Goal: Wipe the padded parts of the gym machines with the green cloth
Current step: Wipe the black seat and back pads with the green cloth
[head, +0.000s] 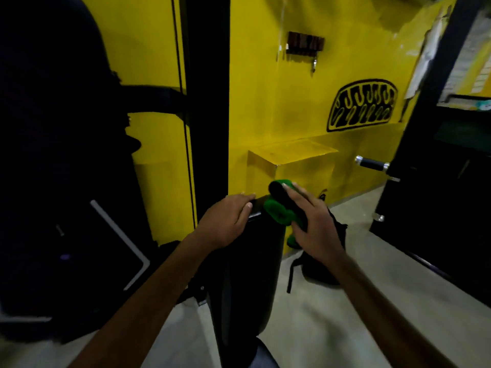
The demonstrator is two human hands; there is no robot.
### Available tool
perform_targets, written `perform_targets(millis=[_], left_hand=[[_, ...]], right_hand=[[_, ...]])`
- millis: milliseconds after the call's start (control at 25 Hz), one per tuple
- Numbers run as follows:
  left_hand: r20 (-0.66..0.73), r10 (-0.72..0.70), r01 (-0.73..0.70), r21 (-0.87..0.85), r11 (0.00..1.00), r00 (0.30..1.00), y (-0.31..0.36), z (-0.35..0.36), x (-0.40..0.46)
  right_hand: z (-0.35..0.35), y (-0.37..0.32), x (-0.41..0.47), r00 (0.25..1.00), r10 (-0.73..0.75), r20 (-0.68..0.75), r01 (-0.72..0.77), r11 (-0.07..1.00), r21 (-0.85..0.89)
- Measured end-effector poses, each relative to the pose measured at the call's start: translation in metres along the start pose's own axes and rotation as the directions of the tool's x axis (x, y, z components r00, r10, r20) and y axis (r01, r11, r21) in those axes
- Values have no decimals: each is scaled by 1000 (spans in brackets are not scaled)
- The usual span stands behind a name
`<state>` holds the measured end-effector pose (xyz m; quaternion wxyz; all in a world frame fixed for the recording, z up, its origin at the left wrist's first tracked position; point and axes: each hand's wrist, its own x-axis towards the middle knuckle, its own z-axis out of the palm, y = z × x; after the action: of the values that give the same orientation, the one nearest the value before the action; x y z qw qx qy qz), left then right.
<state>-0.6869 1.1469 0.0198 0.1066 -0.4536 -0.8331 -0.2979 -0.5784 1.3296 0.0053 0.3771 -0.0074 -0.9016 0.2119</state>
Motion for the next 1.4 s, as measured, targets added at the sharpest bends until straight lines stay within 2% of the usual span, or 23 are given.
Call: perform_targets(millis=[40, 80, 120, 200, 280, 360, 480, 600, 680, 800, 880, 920, 960, 1000, 1040, 1080, 1160, 1200, 1280, 1400], left_hand=[[-115, -53, 51, -13, 999, 992, 6, 6, -6], [-236, -116, 109, -41, 993, 965, 14, 14, -13], [-333, -182, 164, -83, 983, 925, 21, 23, -21], [-426, -344, 276, -215, 937, 836, 40, 41, -39], [-394, -492, 379, -331, 864, 776, 51, 55, -50], [-382, -581, 447, -387, 806, 718, 63, 69, -59], [-430, -606, 459, -403, 792, 670, 63, 85, -65], [-419, -630, 498, -389, 775, 654, 60, 84, -67], [-411, -617, 497, -368, 786, 671, 67, 79, -67], [-410, -536, 449, -294, 844, 738, 78, 67, -67], [-399, -497, 440, -232, 868, 770, 85, 50, -62], [-400, -462, 431, -172, 886, 791, 86, 39, -57], [-393, -405, 409, -76, 909, 826, 85, 28, -50], [-356, -349, 386, 37, 922, 867, 82, 18, -41], [-287, -301, 352, 145, 925, 909, 79, 10, -29], [-192, -275, 316, 231, 920, 942, 78, 5, -15], [10, -296, 274, 341, 899, 955, 78, 8, 12], [76, -323, 272, 382, 883, 943, 78, 11, 21], [98, -341, 264, 452, 852, 935, 76, 17, 29], [144, -259, 157, 495, 854, 955, 70, 16, 27]], right_hand=[[-13, 13, 20, 985, -81, 155, 81, 997, 12], [-23, 23, 37, 939, -161, 304, 162, 987, 23], [-29, 30, 51, 881, -231, 412, 234, 971, 44], [-34, 32, 70, 756, -365, 543, 386, 919, 81], [-30, 15, 90, 696, -405, 593, 469, 882, 52], [-26, -15, 101, 632, -431, 644, 557, 831, 9], [-10, -52, 101, 534, -533, 656, 695, 718, 18], [-9, -31, 106, 480, -563, 673, 709, 700, 80], [-21, 1, 118, 483, -549, 683, 656, 743, 134], [-32, 36, 123, 504, -521, 689, 607, 781, 148], [-24, 46, 119, 557, -538, 633, 545, 812, 211], [-18, 51, 115, 612, -513, 602, 414, 856, 308], [-15, 55, 108, 680, -445, 583, 207, 879, 429], [-12, 59, 97, 744, -343, 574, -22, 846, 533], [-9, 63, 84, 795, -241, 556, -199, 763, 615], [-7, 64, 69, 837, -141, 528, -292, 701, 651], [1, 62, 40, 878, -21, 478, -354, 644, 678], [5, 59, 29, 878, 19, 479, -386, 619, 684], [12, 60, 10, 848, 95, 522, -474, 578, 664], [16, 63, -13, 738, 163, 655, -630, 513, 583]])
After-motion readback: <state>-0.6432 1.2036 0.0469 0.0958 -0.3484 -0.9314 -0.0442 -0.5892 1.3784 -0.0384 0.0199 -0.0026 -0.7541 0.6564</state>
